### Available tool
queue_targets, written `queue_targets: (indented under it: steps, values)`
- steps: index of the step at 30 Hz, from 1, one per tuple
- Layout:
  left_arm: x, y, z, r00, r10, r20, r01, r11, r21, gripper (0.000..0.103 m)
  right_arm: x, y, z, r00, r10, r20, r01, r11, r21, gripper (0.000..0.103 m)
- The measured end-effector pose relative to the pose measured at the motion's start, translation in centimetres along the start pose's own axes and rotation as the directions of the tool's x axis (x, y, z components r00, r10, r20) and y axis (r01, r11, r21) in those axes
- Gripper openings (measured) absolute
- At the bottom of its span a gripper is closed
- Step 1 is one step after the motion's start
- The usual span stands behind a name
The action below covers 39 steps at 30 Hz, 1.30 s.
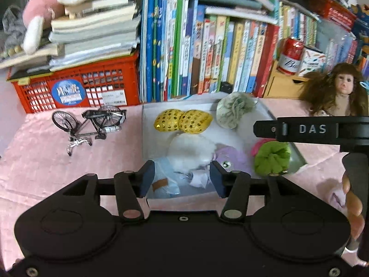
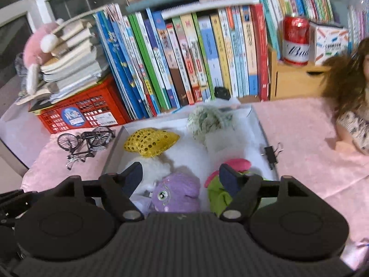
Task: Organize soft objects
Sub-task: 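Lower and open right gripper in tray while left gripper releases blue packet there, then withdraw right gripper toward floral pouch while left gripper moves to lavender cloth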
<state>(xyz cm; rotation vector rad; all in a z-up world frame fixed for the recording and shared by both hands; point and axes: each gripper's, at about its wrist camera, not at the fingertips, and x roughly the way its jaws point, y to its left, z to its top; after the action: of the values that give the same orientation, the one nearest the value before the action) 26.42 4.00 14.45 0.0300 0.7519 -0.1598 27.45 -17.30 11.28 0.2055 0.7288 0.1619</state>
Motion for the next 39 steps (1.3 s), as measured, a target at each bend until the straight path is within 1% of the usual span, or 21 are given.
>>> queue_targets:
  steps: [2, 5, 10, 12, 13, 15, 19, 22, 27, 31, 39]
  values:
    - [-1.6, -0.6, -0.3, 1.000, -0.006, 0.020, 0.006, 1.000, 0.005, 0.054, -1.6, -0.2, -0.2, 1.000, 0.010, 0.023, -0.009, 1.000, -0.024, 0.085]
    - [-3.9, -1.6, -1.2, 0.998, -0.041, 0.040, 0.041, 0.999, 0.007, 0.057, -4.5, -0.6, -0.6, 0.997, 0.017, 0.076, -0.011, 0.997, -0.080, 0.088]
    - [-7.2, -4.0, -3.1, 0.994, -0.072, 0.077, 0.068, 0.996, 0.056, 0.064, -8.5, -2.2, -1.5, 0.992, 0.053, 0.116, -0.041, 0.994, -0.099, 0.090]
    - [-8.3, -5.0, -3.9, 0.991, -0.095, 0.095, 0.089, 0.994, 0.066, 0.066, -10.0, -3.2, -2.1, 0.990, 0.065, 0.129, -0.051, 0.993, -0.105, 0.090]
    - [-8.8, -5.4, -4.3, 0.989, -0.105, 0.102, 0.099, 0.993, 0.068, 0.068, -10.7, -3.6, -2.4, 0.988, 0.069, 0.135, -0.054, 0.992, -0.111, 0.090]
    - [-9.7, -6.2, -5.2, 0.986, -0.122, 0.115, 0.115, 0.991, 0.070, 0.071, -12.1, -4.4, -3.2, 0.985, 0.072, 0.156, -0.052, 0.990, -0.128, 0.091]
    - [-11.0, -8.2, -7.3, 0.977, -0.158, 0.142, 0.143, 0.984, 0.106, 0.076, -14.9, -6.4, -4.9, 0.977, 0.069, 0.204, -0.038, 0.987, -0.155, 0.092]
    - [-11.5, -9.6, -8.6, 0.972, -0.187, 0.144, 0.169, 0.978, 0.126, 0.077, -16.5, -8.1, -6.3, 0.972, 0.056, 0.226, -0.019, 0.986, -0.164, 0.093]
    - [-12.1, -11.8, -10.2, 0.957, -0.256, 0.135, 0.238, 0.962, 0.136, 0.077, -18.4, -10.7, -8.2, 0.967, 0.016, 0.255, 0.027, 0.986, -0.162, 0.094]
    - [-13.1, -14.2, -11.5, 0.945, -0.284, 0.163, 0.257, 0.951, 0.173, 0.077, -19.4, -12.8, -9.7, 0.961, -0.013, 0.276, 0.055, 0.988, -0.145, 0.094]
    - [-14.2, -19.1, -15.4, 0.909, -0.362, 0.206, 0.316, 0.922, 0.224, 0.076, -20.5, -17.0, -12.8, 0.950, -0.067, 0.304, 0.103, 0.989, -0.103, 0.095]
